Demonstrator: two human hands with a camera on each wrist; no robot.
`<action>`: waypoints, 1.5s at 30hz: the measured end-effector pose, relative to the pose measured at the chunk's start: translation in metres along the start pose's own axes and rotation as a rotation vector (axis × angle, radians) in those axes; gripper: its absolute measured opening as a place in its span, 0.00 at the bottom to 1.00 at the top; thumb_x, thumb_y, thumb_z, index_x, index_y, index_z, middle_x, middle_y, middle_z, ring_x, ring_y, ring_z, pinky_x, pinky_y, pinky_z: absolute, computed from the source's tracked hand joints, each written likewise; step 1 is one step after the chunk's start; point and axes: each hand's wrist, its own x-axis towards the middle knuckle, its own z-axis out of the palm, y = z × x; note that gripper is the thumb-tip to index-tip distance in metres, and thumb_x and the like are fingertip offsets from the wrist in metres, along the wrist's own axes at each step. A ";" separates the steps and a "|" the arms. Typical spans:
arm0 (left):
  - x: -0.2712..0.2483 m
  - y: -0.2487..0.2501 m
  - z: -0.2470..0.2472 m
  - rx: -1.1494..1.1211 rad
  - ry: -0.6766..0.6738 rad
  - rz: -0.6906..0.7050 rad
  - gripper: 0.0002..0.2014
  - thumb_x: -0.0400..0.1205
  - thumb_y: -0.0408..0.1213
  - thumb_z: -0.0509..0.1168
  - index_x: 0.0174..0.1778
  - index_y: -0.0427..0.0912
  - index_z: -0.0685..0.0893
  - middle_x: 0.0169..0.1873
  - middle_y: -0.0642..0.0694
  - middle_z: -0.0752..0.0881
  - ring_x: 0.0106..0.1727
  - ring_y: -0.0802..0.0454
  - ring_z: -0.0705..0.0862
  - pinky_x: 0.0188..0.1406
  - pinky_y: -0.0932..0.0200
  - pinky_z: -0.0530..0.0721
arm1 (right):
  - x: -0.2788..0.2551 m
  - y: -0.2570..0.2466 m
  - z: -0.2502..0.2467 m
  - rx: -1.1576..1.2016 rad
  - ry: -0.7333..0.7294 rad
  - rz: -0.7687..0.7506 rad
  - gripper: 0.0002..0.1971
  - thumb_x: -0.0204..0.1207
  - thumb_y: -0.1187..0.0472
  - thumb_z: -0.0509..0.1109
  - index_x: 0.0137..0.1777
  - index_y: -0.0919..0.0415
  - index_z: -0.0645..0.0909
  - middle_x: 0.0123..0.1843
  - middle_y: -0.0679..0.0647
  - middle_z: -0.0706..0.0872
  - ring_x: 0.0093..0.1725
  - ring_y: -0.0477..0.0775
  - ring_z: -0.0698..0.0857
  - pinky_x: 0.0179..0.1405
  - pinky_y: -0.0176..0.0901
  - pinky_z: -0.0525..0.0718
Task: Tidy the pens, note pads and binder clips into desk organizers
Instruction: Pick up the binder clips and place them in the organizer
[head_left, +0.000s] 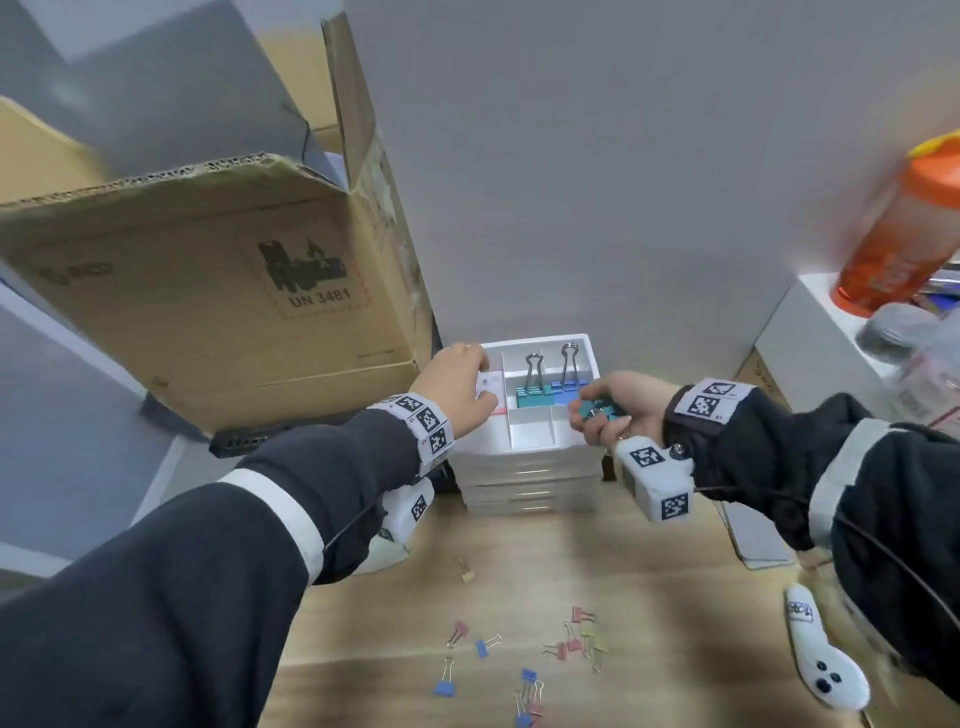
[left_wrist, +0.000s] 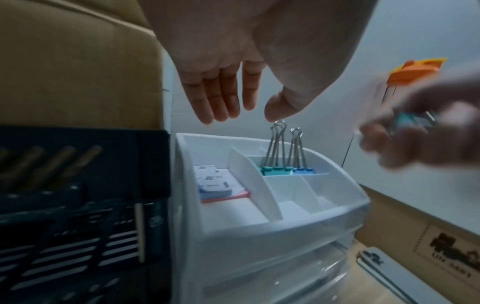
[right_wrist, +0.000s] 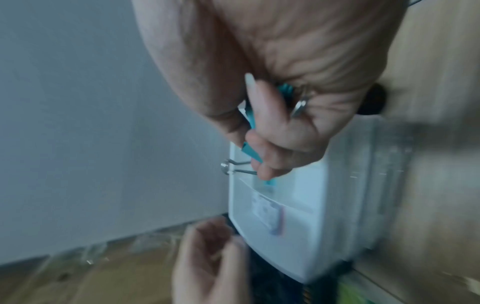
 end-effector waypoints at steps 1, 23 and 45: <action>0.001 -0.004 0.001 0.021 -0.009 0.004 0.17 0.79 0.40 0.65 0.62 0.40 0.79 0.57 0.43 0.81 0.59 0.44 0.79 0.58 0.53 0.77 | 0.001 -0.018 0.002 0.022 -0.012 -0.017 0.16 0.86 0.59 0.55 0.37 0.64 0.73 0.30 0.57 0.76 0.14 0.46 0.68 0.05 0.29 0.57; 0.027 -0.010 0.052 0.472 -0.076 -0.145 0.29 0.81 0.56 0.57 0.63 0.32 0.77 0.53 0.37 0.72 0.61 0.39 0.70 0.69 0.49 0.70 | 0.075 -0.111 0.079 -1.165 0.376 -0.083 0.15 0.78 0.61 0.63 0.30 0.62 0.80 0.22 0.54 0.75 0.16 0.50 0.63 0.20 0.36 0.64; 0.026 -0.012 0.051 0.646 -0.159 -0.038 0.20 0.81 0.52 0.52 0.50 0.39 0.80 0.49 0.38 0.79 0.56 0.39 0.72 0.67 0.45 0.69 | 0.066 -0.104 0.097 -1.349 0.527 -0.077 0.11 0.82 0.63 0.65 0.39 0.66 0.78 0.39 0.60 0.82 0.27 0.57 0.72 0.31 0.42 0.73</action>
